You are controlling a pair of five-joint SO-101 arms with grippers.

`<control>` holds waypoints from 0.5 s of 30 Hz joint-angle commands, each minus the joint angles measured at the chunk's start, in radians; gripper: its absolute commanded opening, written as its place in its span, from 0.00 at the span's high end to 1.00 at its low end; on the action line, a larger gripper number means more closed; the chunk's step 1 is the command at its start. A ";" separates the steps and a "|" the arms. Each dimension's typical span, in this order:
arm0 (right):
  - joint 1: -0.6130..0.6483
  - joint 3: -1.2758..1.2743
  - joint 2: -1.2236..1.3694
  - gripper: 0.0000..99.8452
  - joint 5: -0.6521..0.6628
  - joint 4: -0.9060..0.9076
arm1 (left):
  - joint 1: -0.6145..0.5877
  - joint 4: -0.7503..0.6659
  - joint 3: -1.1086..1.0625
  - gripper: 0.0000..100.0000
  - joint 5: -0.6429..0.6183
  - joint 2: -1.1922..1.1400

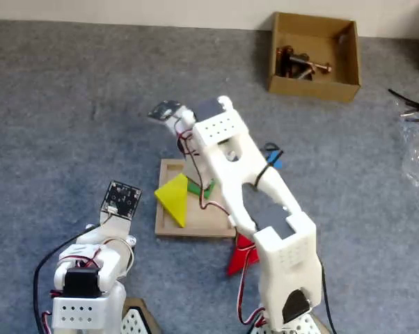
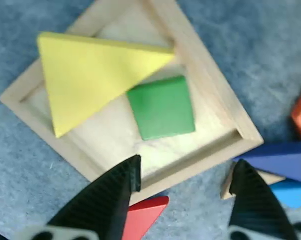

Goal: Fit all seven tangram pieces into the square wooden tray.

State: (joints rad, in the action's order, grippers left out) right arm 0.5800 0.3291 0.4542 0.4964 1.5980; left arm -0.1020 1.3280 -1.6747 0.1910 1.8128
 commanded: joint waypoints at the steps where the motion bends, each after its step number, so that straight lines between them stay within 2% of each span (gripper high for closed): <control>1: 0.054 0.062 -0.019 0.72 0.071 0.005 | -0.004 0.005 -0.021 0.99 -0.008 0.008; 10: 0.065 0.022 0.013 0.71 0.207 -0.056 | -0.004 0.005 -0.021 0.99 -0.008 0.008; 15: 0.065 0.018 0.085 0.71 0.224 -0.104 | -0.004 0.005 -0.021 0.99 -0.008 0.008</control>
State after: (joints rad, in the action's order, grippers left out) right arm 0.6337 0.3276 0.5416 0.7020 1.5305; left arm -0.1020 1.3280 -1.6747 0.1910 1.8128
